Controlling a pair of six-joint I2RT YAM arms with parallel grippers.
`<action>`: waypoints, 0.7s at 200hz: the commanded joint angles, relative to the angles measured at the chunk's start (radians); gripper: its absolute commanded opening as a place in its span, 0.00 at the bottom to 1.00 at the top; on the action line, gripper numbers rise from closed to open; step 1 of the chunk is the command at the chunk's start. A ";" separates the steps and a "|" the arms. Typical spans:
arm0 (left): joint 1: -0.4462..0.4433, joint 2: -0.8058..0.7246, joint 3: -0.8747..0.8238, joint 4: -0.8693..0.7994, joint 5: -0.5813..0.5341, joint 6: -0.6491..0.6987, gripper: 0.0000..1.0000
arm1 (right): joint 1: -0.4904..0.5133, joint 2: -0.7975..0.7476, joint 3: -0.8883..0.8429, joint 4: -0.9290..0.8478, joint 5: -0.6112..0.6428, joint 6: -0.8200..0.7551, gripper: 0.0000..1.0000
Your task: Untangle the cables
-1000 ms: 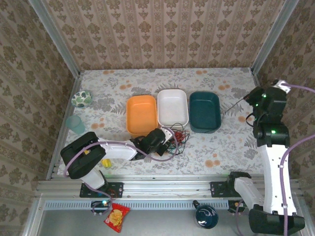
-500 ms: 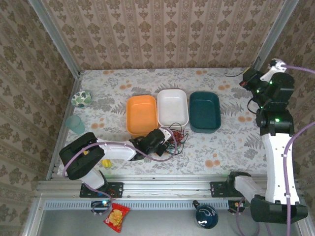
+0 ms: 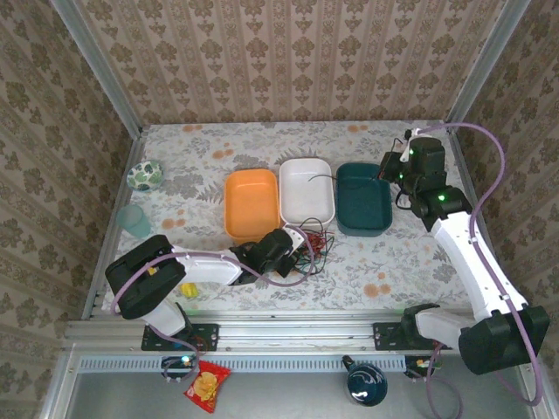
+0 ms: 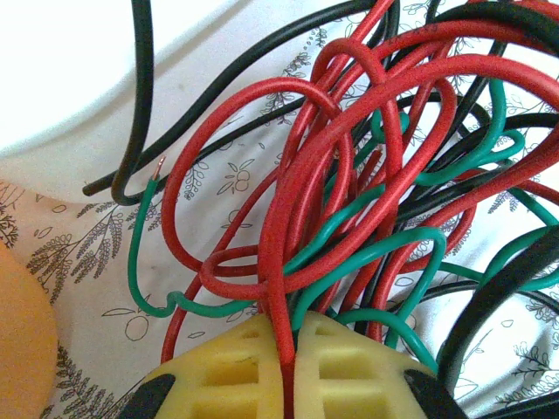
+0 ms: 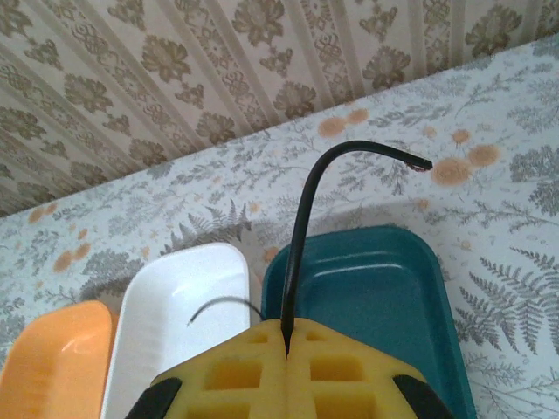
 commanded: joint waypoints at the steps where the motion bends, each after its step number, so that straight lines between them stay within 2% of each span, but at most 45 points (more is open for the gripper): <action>1: -0.001 0.037 -0.022 -0.190 -0.031 -0.001 0.00 | 0.009 -0.021 0.005 0.023 0.065 0.010 0.00; 39: -0.002 0.061 0.000 -0.188 -0.027 0.013 0.00 | 0.004 -0.089 -0.007 0.000 0.291 -0.009 0.00; 63: -0.001 0.076 0.010 -0.186 -0.019 0.021 0.00 | -0.020 -0.132 -0.026 -0.008 0.363 -0.004 0.00; 98: -0.002 0.093 0.021 -0.180 -0.015 0.032 0.00 | -0.032 -0.154 -0.058 -0.037 0.344 0.005 0.00; 140: -0.002 0.099 0.024 -0.168 -0.014 0.036 0.00 | -0.022 -0.098 -0.113 -0.069 0.130 0.051 0.00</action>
